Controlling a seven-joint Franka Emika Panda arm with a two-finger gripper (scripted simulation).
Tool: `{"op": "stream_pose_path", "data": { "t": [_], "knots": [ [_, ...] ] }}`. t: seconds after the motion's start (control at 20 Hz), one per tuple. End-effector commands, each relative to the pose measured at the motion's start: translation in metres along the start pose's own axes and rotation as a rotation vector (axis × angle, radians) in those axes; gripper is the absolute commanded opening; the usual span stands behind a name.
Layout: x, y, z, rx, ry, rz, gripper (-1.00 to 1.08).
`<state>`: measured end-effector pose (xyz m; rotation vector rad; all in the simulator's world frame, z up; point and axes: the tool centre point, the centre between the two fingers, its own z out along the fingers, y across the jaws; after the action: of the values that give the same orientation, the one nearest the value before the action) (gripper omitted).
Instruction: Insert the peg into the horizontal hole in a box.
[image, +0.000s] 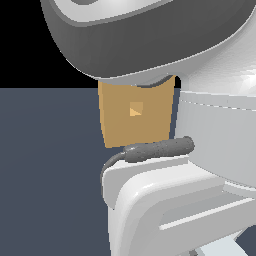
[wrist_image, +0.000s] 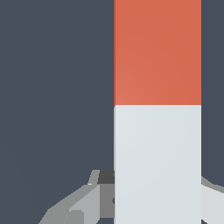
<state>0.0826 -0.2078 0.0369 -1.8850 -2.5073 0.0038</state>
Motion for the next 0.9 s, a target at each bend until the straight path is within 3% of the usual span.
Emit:
{"op": "stream_pose_path", "data": {
  "t": [0.0,0.55,0.85],
  "knots": [
    [0.017,0.005,-0.013,-0.004,-0.002,0.000,-1.00],
    [0.108,0.022,-0.067,-0.005,-0.003,0.009,-1.00],
    [0.139,0.030,-0.087,-0.005,-0.003,0.012,-1.00]
  ]
}}
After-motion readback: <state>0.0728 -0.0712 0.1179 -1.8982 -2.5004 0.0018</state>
